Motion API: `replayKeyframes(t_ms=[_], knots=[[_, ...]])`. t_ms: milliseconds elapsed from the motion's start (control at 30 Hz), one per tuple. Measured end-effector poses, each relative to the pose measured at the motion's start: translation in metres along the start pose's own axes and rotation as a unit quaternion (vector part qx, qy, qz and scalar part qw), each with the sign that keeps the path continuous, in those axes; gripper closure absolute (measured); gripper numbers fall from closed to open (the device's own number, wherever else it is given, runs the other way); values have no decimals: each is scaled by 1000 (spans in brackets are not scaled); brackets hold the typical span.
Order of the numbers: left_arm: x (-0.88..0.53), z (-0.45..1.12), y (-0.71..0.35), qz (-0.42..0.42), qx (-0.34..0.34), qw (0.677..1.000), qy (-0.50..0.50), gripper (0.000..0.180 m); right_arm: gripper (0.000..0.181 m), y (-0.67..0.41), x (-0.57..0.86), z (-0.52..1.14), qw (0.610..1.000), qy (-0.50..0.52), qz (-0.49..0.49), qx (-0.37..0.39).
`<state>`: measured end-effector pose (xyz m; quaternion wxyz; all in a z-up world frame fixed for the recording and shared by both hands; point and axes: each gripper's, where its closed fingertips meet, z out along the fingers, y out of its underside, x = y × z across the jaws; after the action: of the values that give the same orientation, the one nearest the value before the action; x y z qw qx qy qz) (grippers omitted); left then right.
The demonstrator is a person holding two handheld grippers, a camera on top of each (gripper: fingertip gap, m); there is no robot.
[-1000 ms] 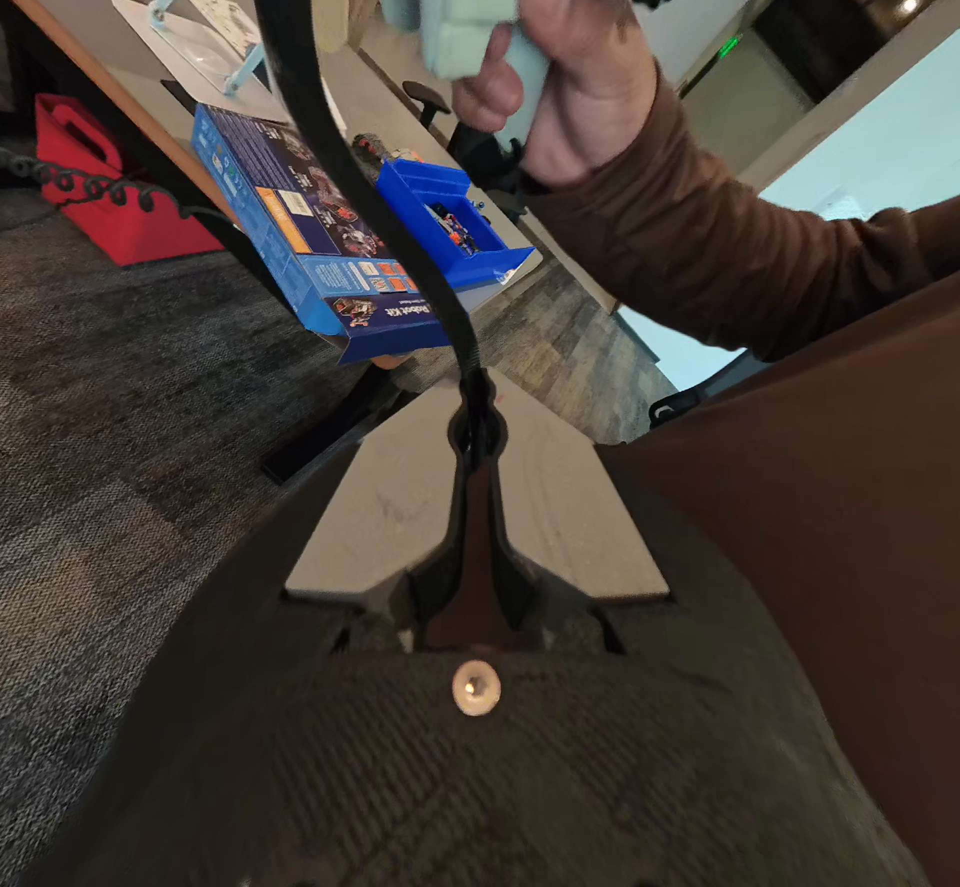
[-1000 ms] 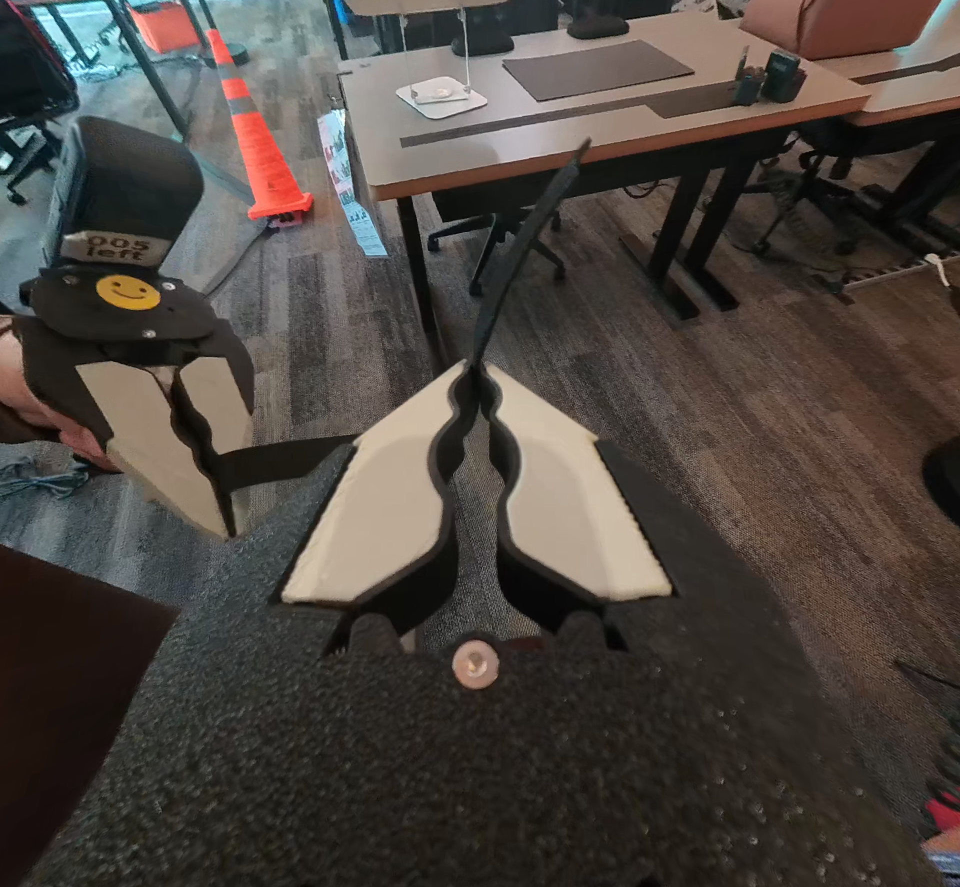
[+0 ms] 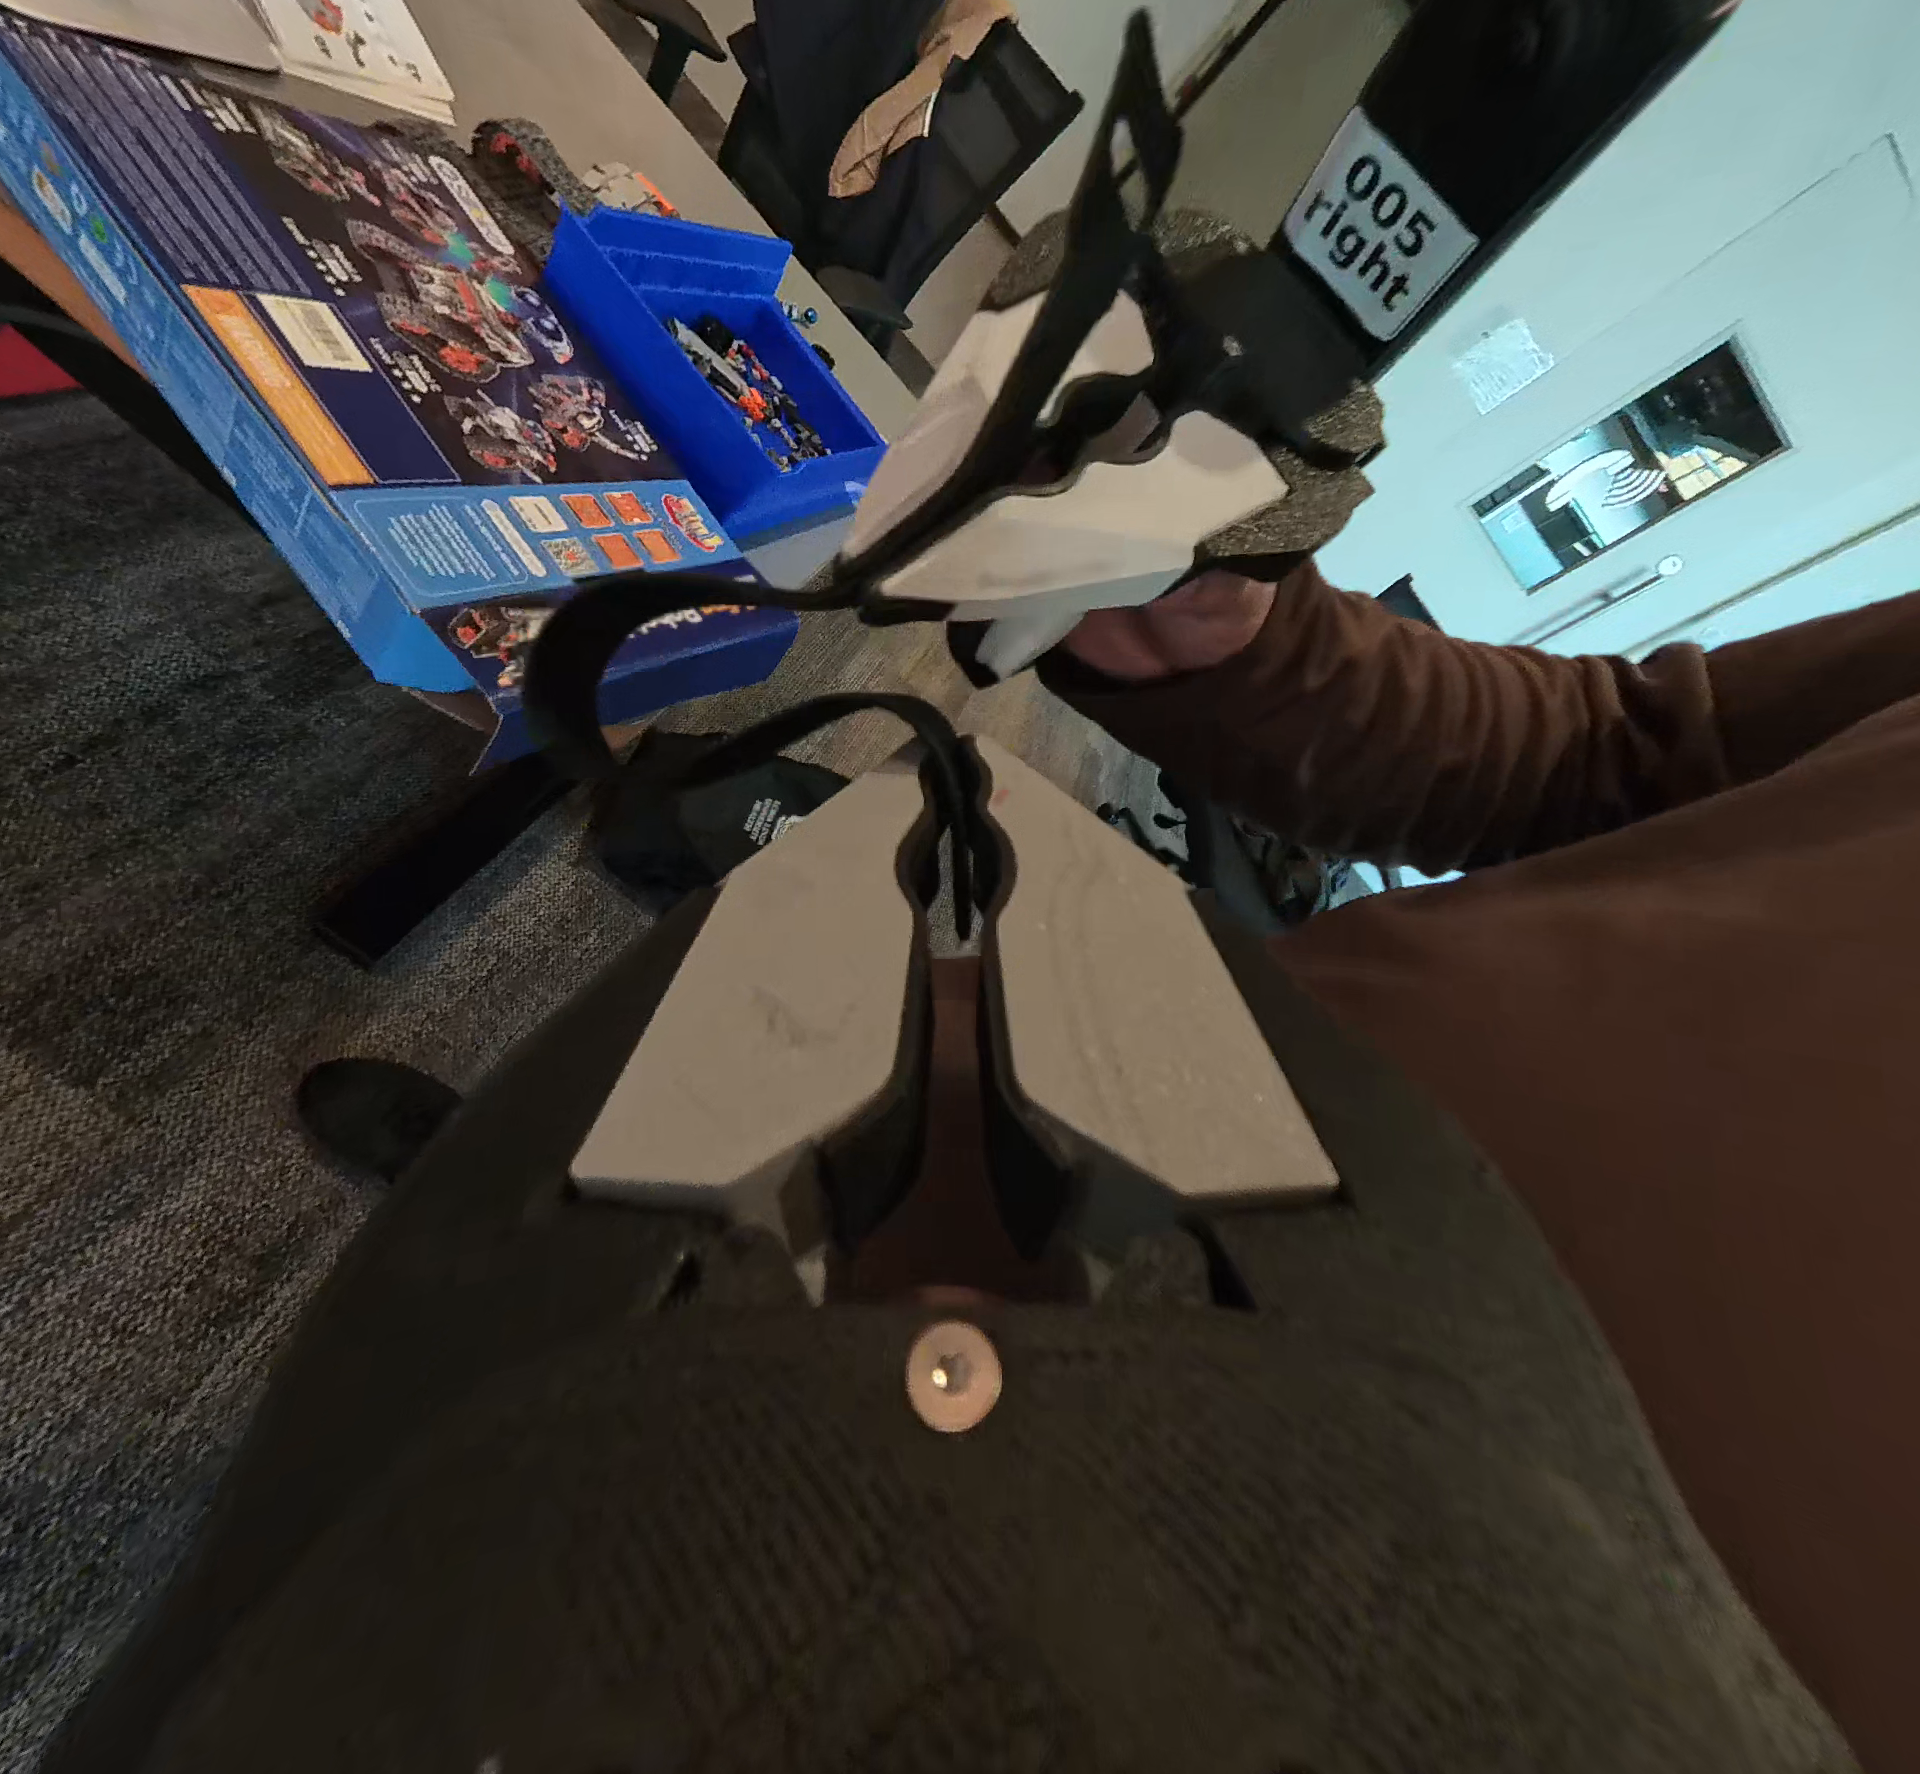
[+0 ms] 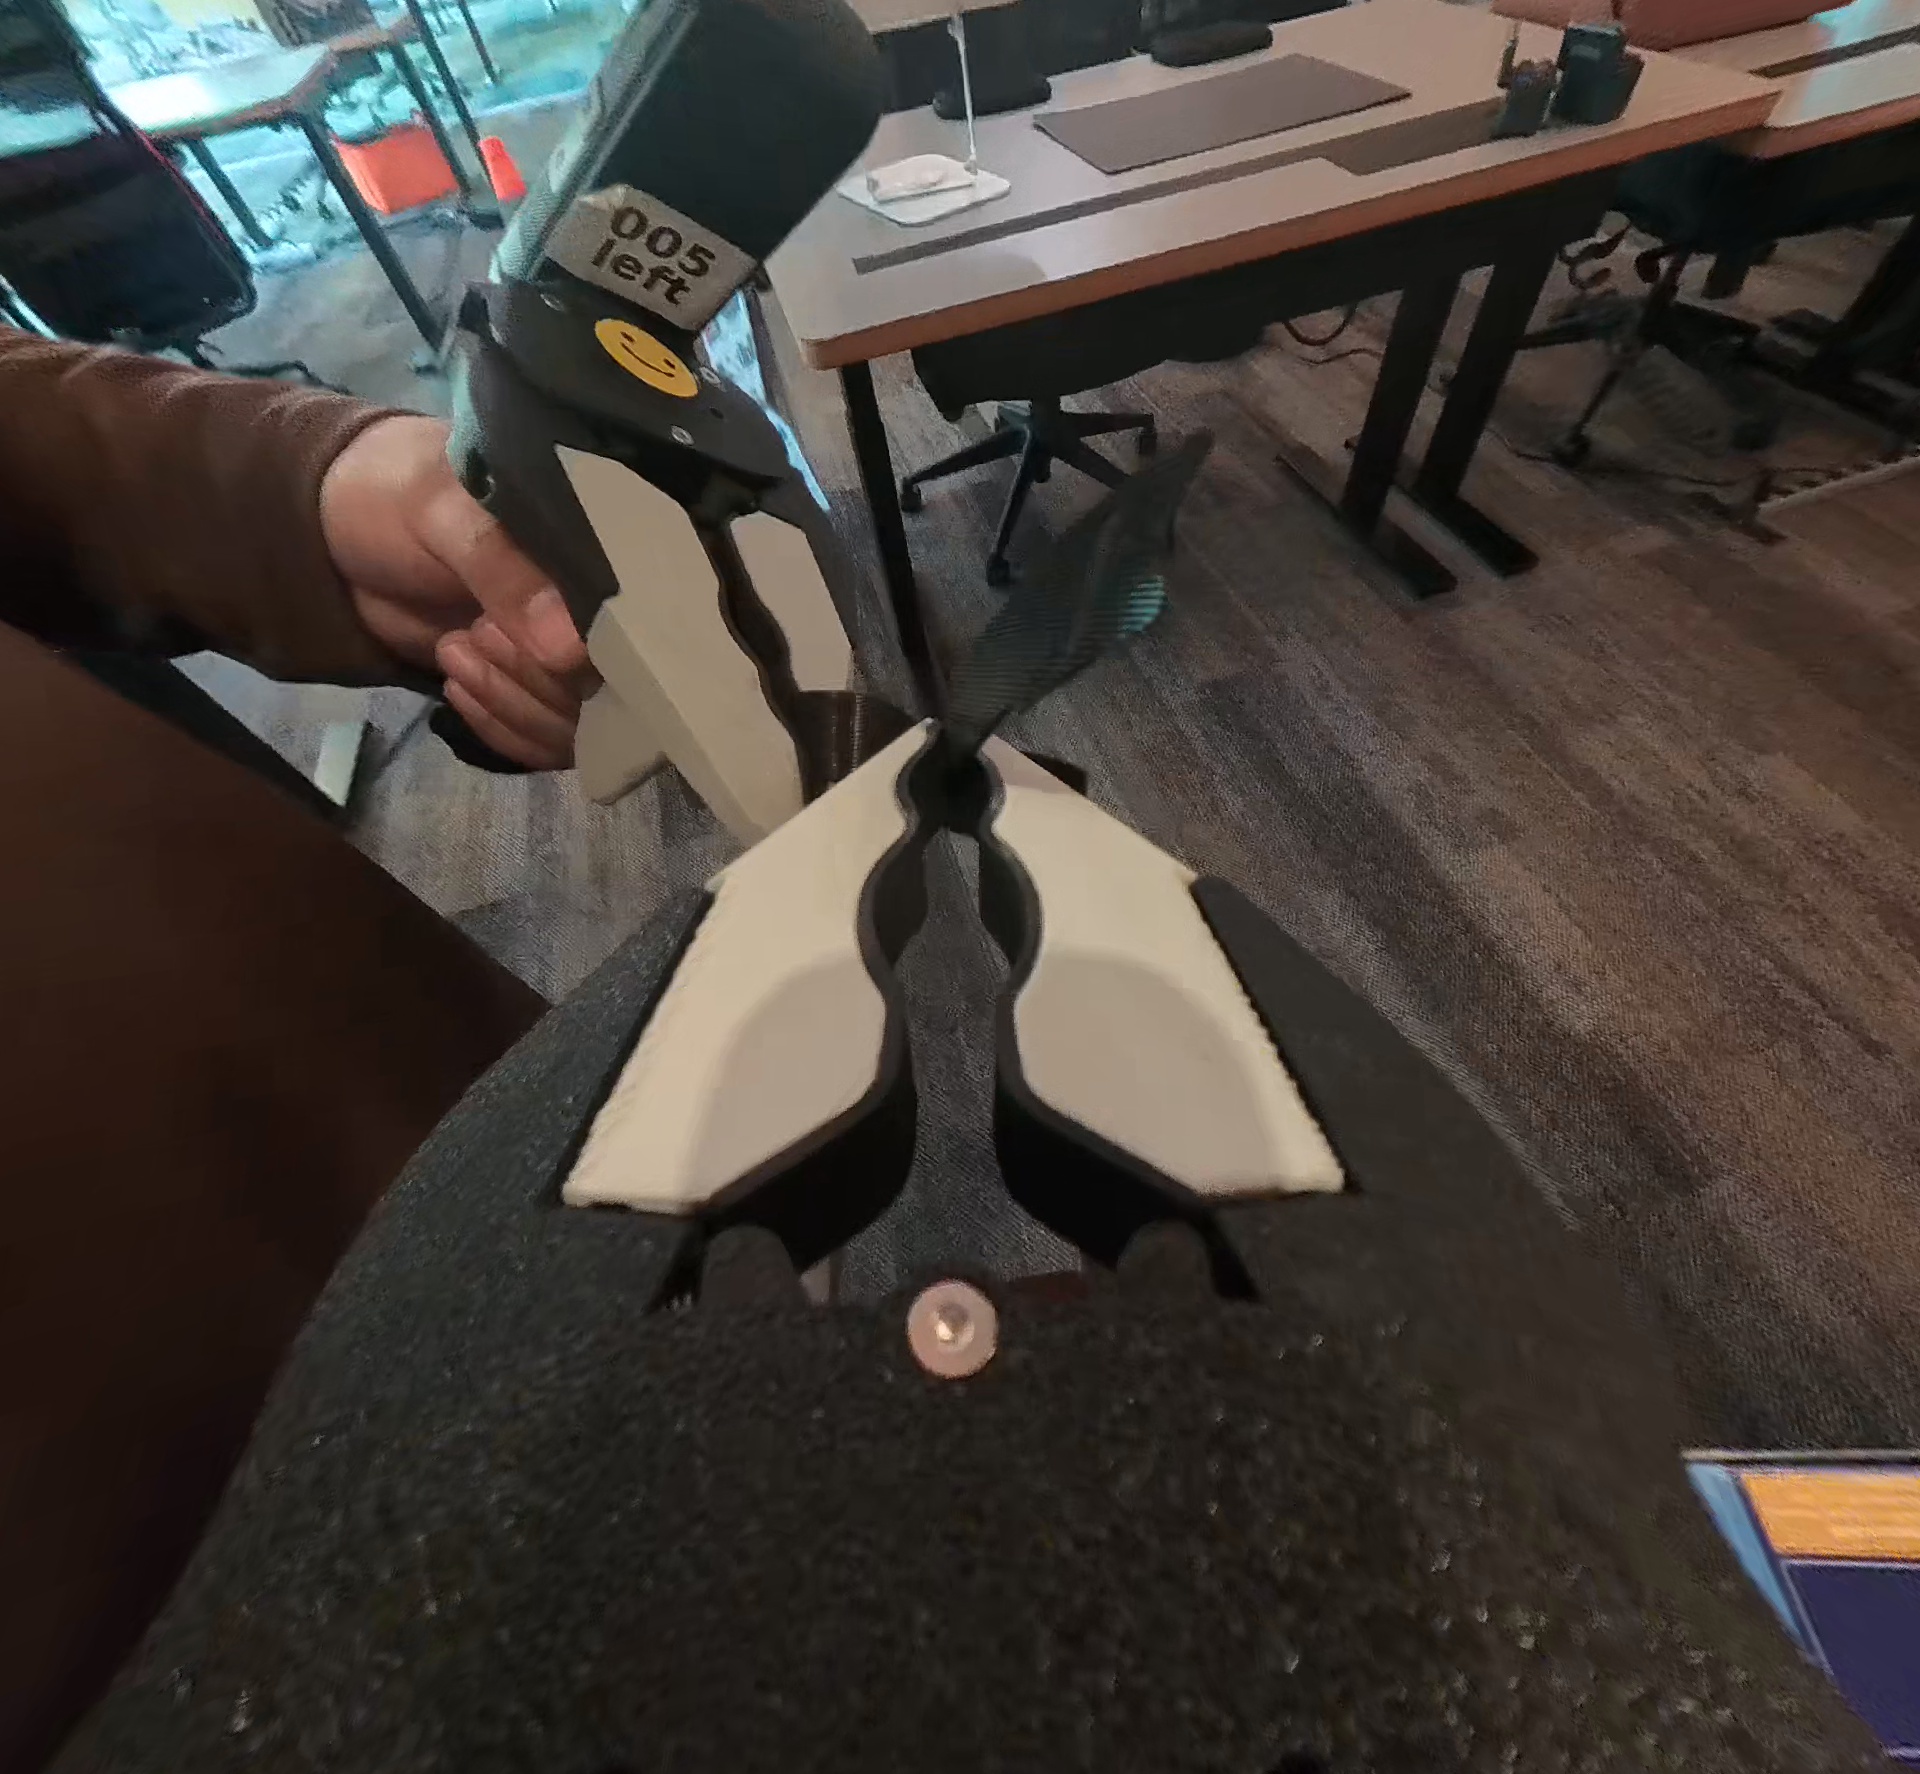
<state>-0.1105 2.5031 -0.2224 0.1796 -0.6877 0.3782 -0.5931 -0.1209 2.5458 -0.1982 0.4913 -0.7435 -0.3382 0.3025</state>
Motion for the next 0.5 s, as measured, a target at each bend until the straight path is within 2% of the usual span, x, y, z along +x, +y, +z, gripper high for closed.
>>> replayKeyframes(t_ms=[133,267,500], knots=[[7,8,-12,-20,19,999,29,180,181,-6,-3,-5,999,-24,20,13],[14,17,-12,11,0,999,35,180,181,-12,2,-13,998,-27,50,37],[-6,6,-6,-3,-12,1000,7,180,181,-23,54,-54,992,58,83,77]])
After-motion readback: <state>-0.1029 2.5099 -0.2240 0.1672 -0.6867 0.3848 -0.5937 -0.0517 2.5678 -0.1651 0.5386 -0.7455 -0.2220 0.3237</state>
